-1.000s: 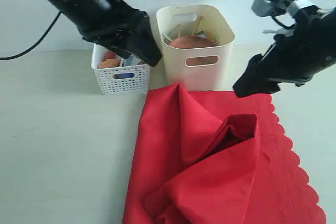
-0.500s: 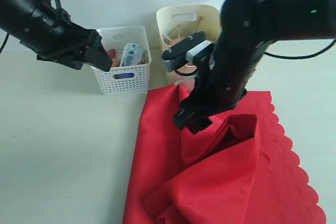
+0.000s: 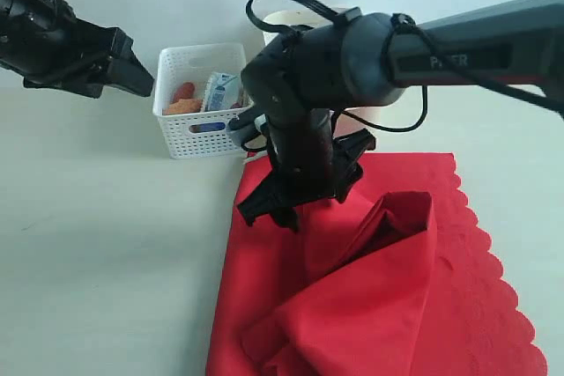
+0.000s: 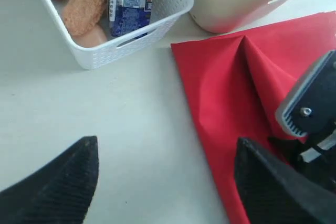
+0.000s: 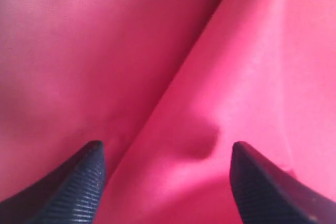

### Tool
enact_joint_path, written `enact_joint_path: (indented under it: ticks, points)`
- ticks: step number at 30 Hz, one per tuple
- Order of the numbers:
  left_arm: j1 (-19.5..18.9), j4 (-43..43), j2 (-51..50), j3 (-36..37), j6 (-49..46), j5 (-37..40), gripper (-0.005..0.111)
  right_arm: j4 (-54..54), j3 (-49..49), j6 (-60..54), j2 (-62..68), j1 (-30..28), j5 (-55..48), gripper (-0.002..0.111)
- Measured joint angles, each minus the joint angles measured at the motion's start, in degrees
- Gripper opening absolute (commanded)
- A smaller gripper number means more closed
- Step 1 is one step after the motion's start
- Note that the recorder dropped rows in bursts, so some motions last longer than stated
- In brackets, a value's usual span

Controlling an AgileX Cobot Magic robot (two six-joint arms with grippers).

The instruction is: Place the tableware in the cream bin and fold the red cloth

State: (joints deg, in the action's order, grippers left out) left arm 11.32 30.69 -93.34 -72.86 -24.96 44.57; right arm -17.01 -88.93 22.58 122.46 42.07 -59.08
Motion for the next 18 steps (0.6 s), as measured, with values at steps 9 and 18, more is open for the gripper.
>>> enact_joint_path:
  ticks: [9,18]
  points:
    - [0.0,0.2,0.0,0.0,0.0,1.0,0.069,-2.7,-1.1,5.6,2.9,0.0,-1.0,0.025]
    - [0.0,0.6,0.0,0.2,-0.1,2.1,0.069,-12.3,-1.1,7.1,2.9,-0.4,-8.9,0.000]
